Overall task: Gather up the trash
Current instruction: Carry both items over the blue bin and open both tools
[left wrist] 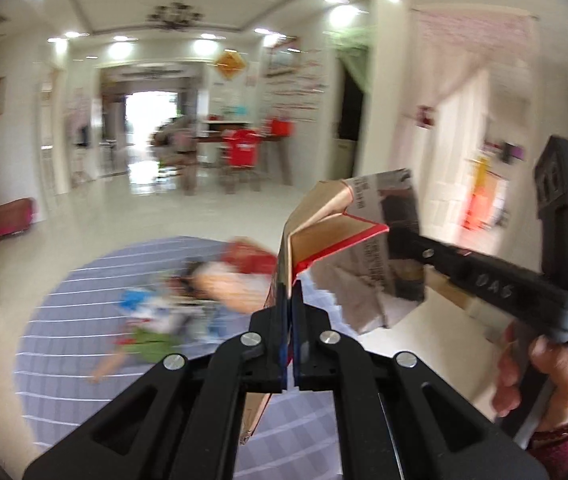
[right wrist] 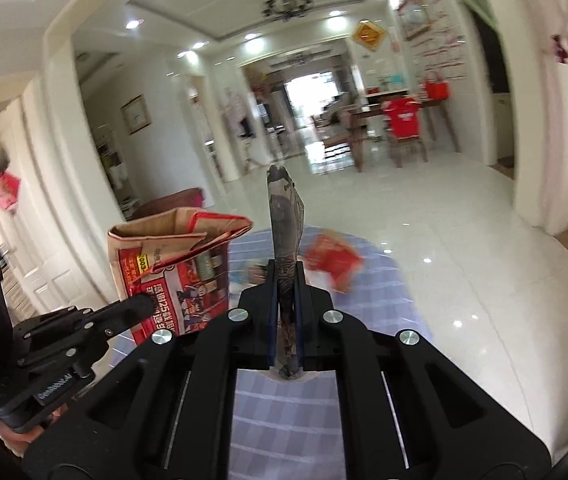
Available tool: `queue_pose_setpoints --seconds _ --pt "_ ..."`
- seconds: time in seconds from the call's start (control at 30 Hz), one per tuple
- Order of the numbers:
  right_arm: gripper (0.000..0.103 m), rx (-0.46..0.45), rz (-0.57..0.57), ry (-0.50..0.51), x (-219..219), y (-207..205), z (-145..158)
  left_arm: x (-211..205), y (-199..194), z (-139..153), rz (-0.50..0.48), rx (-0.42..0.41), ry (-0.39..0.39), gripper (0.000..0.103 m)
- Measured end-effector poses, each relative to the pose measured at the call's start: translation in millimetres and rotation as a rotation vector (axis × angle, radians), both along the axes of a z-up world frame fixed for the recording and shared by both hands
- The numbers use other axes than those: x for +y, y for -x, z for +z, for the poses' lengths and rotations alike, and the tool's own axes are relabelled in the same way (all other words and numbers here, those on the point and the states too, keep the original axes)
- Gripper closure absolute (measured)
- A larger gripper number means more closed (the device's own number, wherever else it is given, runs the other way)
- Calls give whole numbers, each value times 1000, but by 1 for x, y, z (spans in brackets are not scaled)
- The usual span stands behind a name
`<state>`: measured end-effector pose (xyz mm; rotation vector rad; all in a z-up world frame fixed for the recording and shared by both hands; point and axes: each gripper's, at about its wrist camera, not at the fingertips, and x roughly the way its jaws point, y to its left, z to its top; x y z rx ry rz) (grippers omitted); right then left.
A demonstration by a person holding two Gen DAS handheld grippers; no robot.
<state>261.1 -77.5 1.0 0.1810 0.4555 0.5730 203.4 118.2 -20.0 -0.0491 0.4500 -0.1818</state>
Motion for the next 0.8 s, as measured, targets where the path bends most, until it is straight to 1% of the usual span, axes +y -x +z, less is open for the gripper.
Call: queue_pose_setpoints --seconds 0.03,0.13,0.17,0.2,0.23,0.3,0.43,0.47,0.5,0.6,0.63,0.67,0.7,0.73,0.77,0.8 --pt "96 1 -39 1 -21 6 -5 -23 -4 -1 -49 8 2 102" --pt "96 19 -153 12 -77 19 -24 -79 -18 -10 -153 36 -8 102" --pt "96 30 -195 18 -96 23 -34 -103 -26 -19 -198 57 -6 102" --pt "96 38 -221 24 -108 25 -42 -120 -31 -26 -234 77 -5 102" --pt "96 58 -269 34 -129 29 -55 -132 -35 -33 -257 94 -4 102" --pt "96 99 -328 40 -158 31 -78 -170 -49 -59 -315 150 -6 102" --pt "96 195 -432 48 -204 30 -129 -218 -84 -101 -381 264 -7 102" --pt "96 213 -445 45 -211 28 -137 -232 -95 -115 -399 302 -8 102" --pt "96 244 -462 36 -221 27 -152 -242 -105 -127 -407 328 -9 101" --pt "96 314 -500 30 -241 19 -185 -267 -131 -159 -427 409 -4 100" --pt "96 329 -506 25 -248 19 -194 -269 -134 -166 -428 427 -5 97" --pt "96 350 -515 21 -253 18 -204 -276 -143 -178 -436 461 -6 97" --pt "96 366 -522 20 -253 18 -209 -281 -149 -187 -439 488 -1 91" --pt "96 387 -529 15 -257 15 -217 -286 -155 -195 -432 506 -4 77" --pt "96 408 -534 10 -260 12 -225 -286 -156 -202 -420 516 -21 68" --pt "96 418 -535 10 -260 11 -229 -290 -160 -210 -391 530 -55 51"
